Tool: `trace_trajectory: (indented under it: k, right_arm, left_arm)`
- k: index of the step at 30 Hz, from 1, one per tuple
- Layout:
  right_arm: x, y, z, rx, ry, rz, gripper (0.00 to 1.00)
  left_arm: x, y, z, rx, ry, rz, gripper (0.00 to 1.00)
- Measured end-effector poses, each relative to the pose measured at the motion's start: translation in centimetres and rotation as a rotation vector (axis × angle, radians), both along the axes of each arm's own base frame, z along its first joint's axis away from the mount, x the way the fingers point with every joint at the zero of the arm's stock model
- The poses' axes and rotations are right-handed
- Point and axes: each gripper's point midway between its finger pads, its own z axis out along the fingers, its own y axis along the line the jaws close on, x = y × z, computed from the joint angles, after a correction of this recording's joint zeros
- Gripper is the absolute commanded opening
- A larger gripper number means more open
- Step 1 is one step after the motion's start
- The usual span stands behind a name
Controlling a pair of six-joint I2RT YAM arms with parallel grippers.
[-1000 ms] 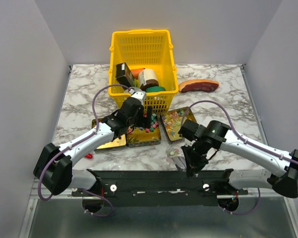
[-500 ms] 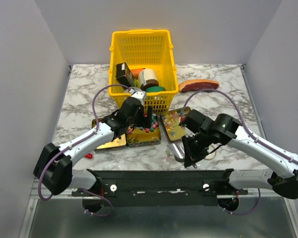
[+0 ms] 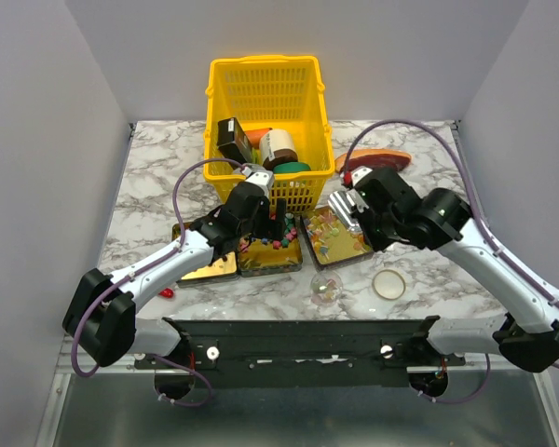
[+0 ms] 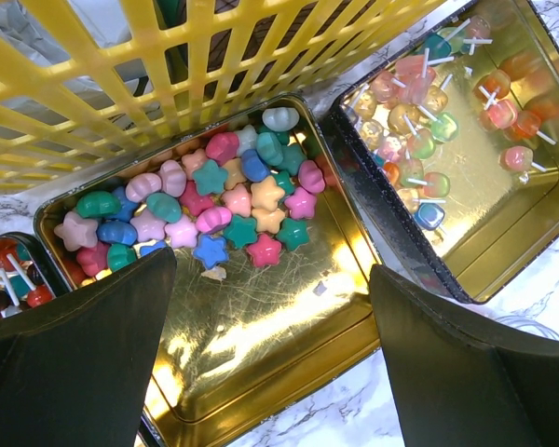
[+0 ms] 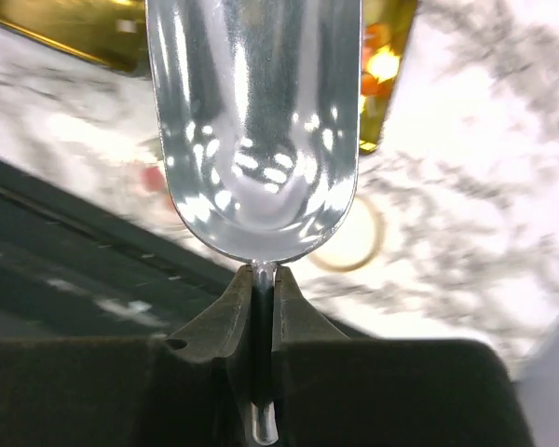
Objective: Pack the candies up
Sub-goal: Scoop the fake candies from the storage box.
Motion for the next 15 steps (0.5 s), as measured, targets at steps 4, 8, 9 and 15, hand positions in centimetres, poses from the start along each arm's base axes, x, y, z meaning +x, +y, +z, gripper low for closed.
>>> trace_trajectory:
  k: [4,8,9,15]
  right_arm:
    - [1.4,-1.0,-1.7,-0.166,-0.02,0.175,0.01]
    - [2.2,-2.0,-2.7,-0.258,-0.03,0.304,0.01]
    - [2.3,-2.3,-3.0,-0.273,-0.027,0.328,0.01]
    - [3.6,-3.7,-4.1,-0.304,0.026,0.373,0.01]
  left_arm:
    - [0.0,0.0,0.1,-0.003,0.0,-0.002,0.99]
    - [-0.1,-0.1,0.2,-0.009,-0.001,-0.007,0.99]
    - [-0.1,-0.1,0.2,-0.01,0.0,-0.007,0.99]
    - [-0.3,-0.4,0.3,-0.023,0.009,-0.013,0.99]
